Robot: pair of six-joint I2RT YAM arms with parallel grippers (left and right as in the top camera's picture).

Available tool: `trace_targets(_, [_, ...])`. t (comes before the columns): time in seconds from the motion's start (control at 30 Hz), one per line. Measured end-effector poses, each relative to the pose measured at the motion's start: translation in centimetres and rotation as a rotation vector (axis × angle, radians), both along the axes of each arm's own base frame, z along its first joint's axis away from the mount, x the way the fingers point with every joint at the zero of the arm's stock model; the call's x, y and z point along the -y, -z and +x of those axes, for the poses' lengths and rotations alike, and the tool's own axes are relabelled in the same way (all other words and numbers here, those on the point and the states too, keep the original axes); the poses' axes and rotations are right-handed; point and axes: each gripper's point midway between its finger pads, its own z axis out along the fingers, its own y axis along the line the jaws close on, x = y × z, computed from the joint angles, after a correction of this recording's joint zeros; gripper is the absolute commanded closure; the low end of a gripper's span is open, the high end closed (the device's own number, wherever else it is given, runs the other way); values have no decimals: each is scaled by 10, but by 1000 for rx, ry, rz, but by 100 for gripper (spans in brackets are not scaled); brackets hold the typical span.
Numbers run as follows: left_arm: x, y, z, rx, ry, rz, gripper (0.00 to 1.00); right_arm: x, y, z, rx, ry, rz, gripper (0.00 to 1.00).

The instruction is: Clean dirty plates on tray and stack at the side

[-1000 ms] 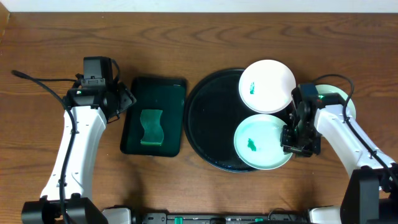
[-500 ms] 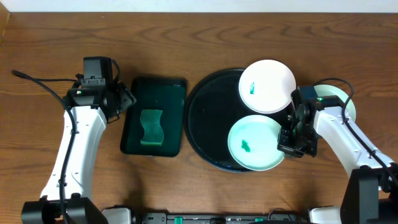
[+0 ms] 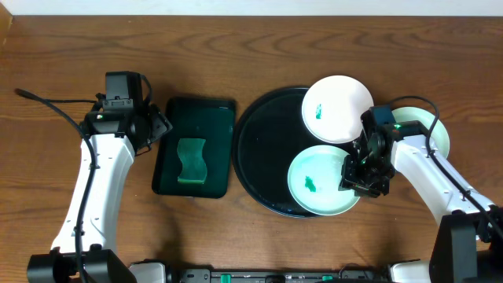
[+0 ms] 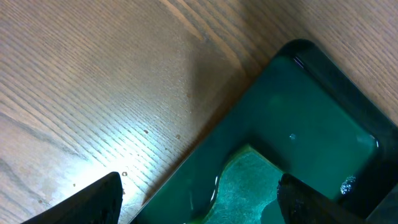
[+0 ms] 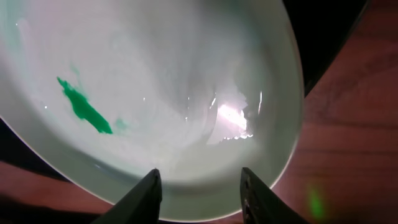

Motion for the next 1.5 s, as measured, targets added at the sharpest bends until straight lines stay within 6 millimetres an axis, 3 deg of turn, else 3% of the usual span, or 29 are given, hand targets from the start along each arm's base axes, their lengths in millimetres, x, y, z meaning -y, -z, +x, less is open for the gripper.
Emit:
trace_targets(0.17, [0,0,0,0,0,0,20,4,-5,-15,-74,26,8,64])
trace_targets(0.3, [0,0,0,0,0,0,20,7,-10,-16,-88,41,8,75])
trace_targets(0.4, [0,0,0,0,0,0,20,7,-9,-14,-84,46,4,77])
trace_targets(0.93, [0,0,0,0,0,0,20,15,16,-25,-95,112,-87,81])
trace_targets(1.1, [0,0,0,0,0,0,20,15,16,-21,-83,118,-86,76])
trace_targets(1.2, [0,0,0,0,0,0,20,15,8,-18,-85,118,-89,75])
trace_targets(1.33, [0,0,0,0,0,0,20,12,-20,-1,-59,116,-84,78])
trace_targets(1.5, [0,0,0,0,0,0,20,12,-43,0,-76,106,-86,70])
